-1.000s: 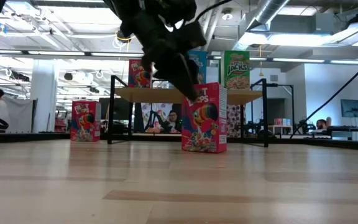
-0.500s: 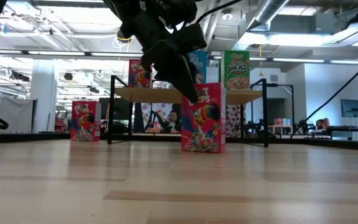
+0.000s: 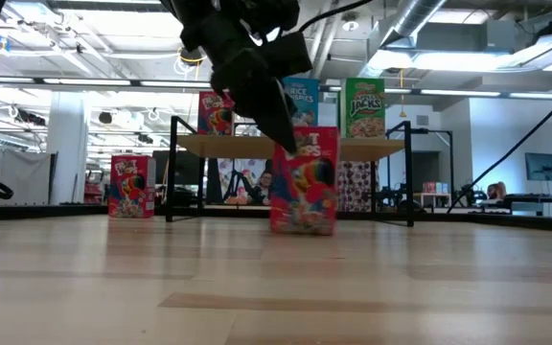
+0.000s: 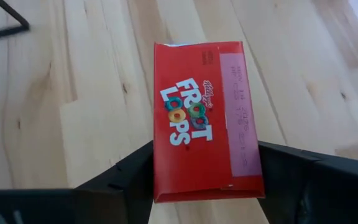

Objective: Stack cereal on shelf
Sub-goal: Put the bottom red cereal box on the shelf aligned with the other red cereal box

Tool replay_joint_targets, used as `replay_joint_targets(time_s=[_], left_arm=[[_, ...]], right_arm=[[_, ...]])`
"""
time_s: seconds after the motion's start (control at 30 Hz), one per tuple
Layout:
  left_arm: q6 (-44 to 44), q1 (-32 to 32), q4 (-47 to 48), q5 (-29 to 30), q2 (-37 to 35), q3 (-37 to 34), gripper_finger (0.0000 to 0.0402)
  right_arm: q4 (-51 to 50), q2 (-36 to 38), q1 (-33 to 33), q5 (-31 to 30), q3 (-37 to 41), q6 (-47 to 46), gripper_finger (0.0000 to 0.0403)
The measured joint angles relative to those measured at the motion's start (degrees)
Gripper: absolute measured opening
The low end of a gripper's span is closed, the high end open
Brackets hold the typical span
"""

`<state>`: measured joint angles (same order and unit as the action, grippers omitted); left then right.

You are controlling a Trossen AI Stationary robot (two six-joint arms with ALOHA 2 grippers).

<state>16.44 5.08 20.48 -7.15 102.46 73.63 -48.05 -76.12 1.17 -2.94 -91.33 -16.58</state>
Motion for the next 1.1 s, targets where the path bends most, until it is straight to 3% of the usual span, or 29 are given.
replay_joint_targets(time_s=[0.47, 0.7, 1.1], left_arm=[[0.6, 0.15, 5.43, -0.01, -3.37, 0.0, 0.0203], [0.84, 2.24, 12.0, -0.01, -11.4, 0.02, 0.0203], [1.18, 11.29, 14.25, 0.09, -26.65, 0.02, 0.0203]], right_arm=[[-0.13, 0.0, -0.01, 0.04, 0.0, 0.01, 0.024], [0.04, 0.0, -0.01, 0.07, 0.0, 0.02, 0.024], [0.58, 0.0, -0.02, 0.07, 0.0, 0.04, 0.024]])
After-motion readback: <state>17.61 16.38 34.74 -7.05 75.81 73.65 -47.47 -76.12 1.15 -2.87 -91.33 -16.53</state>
